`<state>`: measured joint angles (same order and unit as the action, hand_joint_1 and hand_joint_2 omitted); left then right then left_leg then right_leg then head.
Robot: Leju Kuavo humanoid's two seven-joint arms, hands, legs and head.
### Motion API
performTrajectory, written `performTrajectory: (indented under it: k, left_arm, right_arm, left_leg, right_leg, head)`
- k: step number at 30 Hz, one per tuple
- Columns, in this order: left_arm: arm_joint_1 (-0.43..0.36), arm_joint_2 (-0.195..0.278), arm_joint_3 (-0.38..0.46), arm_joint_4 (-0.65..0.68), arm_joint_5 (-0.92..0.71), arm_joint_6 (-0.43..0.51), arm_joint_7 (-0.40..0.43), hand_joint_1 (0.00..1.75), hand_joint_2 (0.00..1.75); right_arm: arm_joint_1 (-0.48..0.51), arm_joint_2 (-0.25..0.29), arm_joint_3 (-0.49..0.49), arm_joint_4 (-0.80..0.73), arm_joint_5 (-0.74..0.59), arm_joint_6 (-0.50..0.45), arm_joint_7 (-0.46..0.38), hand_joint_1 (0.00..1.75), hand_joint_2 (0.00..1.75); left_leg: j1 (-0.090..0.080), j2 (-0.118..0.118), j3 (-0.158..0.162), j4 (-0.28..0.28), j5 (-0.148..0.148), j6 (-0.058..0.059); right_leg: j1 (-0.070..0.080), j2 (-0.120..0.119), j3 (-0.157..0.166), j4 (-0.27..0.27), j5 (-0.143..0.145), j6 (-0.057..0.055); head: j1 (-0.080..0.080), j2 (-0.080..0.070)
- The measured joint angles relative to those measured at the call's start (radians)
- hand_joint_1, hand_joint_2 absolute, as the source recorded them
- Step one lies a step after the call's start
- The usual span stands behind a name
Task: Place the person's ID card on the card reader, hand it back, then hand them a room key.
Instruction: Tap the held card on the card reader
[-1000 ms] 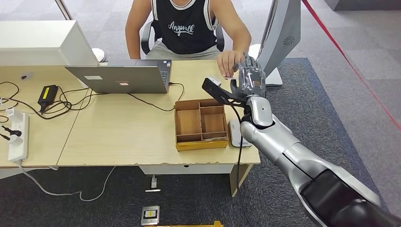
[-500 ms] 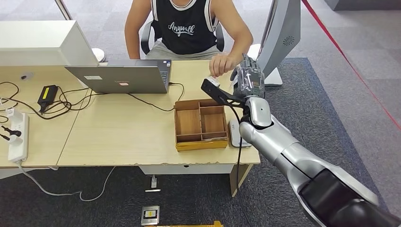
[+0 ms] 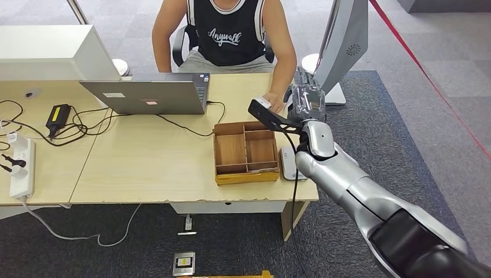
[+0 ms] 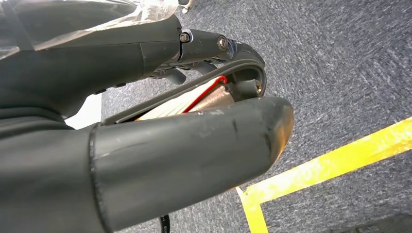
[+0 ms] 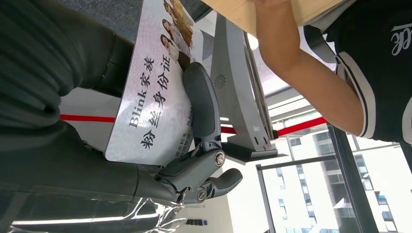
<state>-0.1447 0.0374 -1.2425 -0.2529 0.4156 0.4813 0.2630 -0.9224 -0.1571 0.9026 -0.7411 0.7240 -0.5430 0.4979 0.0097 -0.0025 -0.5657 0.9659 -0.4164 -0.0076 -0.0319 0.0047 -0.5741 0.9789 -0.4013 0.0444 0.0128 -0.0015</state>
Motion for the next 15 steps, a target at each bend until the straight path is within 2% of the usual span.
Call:
performTrajectory:
  k: [4,9,15]
  left_arm:
    - [0.002,0.000,0.000,0.000,0.002,0.002,0.000,0.00,0.00]
    - [0.012,0.004,0.000,0.000,0.003,0.006,0.000,0.00,0.00]
    - [0.018,0.011,0.000,0.000,0.004,0.007,-0.001,0.00,0.00]
  right_arm:
    - [0.013,-0.025,0.000,-0.030,0.003,0.006,0.019,1.72,1.75]
    - [0.062,-0.090,-0.004,-0.109,0.010,0.026,0.067,1.71,1.75]
    - [0.103,-0.147,-0.013,-0.183,0.013,0.032,0.076,1.71,1.75]
  left_leg:
    - [0.000,0.000,0.000,0.000,0.000,0.000]
    - [0.000,0.000,0.000,0.000,0.000,0.000]
    - [0.000,0.000,0.001,0.000,-0.001,0.000]
  right_leg:
    - [0.000,0.000,0.000,0.000,0.000,0.000]
    - [0.000,0.000,0.000,-0.001,0.000,0.000]
    - [0.000,0.001,0.000,-0.001,0.000,0.000]
  head:
    - [0.000,0.000]
    - [0.000,0.000]
    - [0.000,0.000]
